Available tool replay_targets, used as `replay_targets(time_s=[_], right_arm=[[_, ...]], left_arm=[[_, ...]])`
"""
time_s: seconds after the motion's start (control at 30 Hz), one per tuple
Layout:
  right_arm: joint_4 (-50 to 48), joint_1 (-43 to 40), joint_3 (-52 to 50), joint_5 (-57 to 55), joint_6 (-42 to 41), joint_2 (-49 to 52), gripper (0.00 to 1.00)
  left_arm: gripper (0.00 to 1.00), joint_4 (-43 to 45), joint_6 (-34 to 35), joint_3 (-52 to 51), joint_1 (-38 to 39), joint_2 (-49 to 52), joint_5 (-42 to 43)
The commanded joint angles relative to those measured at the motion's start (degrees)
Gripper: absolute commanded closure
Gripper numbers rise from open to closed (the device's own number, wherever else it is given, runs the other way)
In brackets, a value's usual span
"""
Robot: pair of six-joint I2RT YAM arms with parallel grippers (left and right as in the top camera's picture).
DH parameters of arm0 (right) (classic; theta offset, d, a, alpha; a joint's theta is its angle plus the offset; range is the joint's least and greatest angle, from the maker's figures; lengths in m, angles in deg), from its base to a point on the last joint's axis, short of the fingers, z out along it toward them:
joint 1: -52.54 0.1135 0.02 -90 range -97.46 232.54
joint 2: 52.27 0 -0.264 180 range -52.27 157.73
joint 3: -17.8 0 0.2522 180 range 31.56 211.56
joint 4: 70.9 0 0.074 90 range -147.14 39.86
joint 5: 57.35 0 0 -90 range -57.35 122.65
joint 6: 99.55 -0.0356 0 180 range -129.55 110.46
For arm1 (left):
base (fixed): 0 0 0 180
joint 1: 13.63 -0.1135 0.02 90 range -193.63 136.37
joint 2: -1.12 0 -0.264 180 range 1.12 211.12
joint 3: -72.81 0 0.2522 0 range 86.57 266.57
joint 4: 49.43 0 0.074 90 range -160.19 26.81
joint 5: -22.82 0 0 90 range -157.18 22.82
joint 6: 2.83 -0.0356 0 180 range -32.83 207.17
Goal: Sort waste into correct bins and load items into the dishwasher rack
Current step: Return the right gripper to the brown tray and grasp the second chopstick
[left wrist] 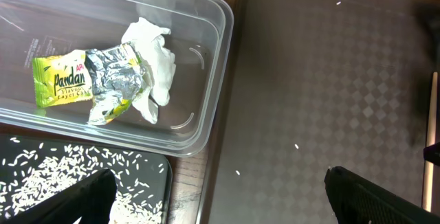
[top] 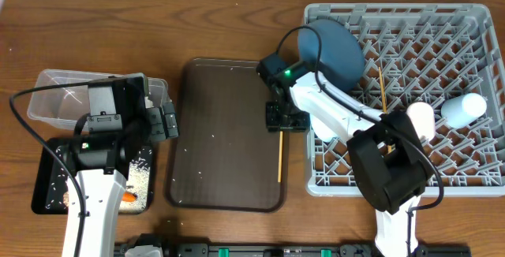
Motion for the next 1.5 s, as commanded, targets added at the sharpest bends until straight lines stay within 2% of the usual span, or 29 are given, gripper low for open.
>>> replay_targets(time_s=[0.0, 0.2, 1.0, 1.33, 1.47], right_arm=[[-1.5, 0.5, -1.0, -0.2, -1.9, -1.0, 0.54], [-2.8, 2.0, -1.6, -1.2, -1.6, -1.0, 0.57], [-1.9, 3.4, 1.1, -0.6, 2.5, -2.5, 0.53], [-2.2, 3.9, 1.1, -0.7, 0.9, -3.7, 0.51], [-2.7, 4.4, 0.9, -0.7, -1.7, -1.6, 0.57]], left_arm=[[0.02, -0.2, -0.8, 1.2, 0.0, -0.1, 0.2], [0.02, -0.2, -0.8, 1.2, 0.0, -0.1, 0.2], [0.02, -0.2, -0.8, 1.2, 0.0, -0.1, 0.2], [0.02, -0.2, -0.8, 1.2, 0.0, -0.1, 0.2], [0.02, -0.2, -0.8, 1.2, 0.0, -0.1, 0.2]])
